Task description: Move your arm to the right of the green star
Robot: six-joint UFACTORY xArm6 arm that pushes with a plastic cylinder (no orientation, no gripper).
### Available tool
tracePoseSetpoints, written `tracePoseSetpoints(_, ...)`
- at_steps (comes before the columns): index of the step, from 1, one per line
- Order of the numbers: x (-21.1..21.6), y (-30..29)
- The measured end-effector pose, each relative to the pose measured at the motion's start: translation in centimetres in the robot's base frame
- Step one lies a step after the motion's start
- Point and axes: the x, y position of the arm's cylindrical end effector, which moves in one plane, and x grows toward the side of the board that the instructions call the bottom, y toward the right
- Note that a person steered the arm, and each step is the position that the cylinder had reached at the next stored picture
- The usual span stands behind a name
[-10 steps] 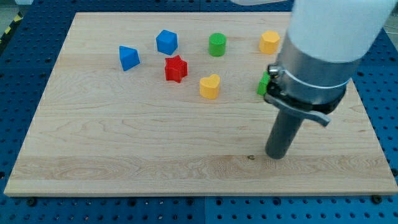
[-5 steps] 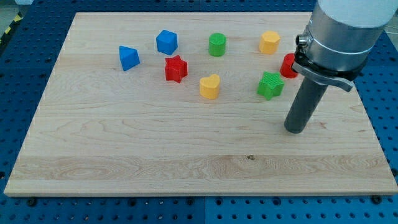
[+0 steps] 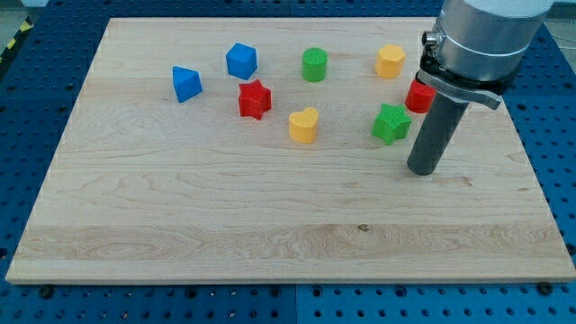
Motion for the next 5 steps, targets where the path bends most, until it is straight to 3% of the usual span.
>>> tracePoseSetpoints(3,-0.7,0.0)
tracePoseSetpoints(5,-2.8,3.0)
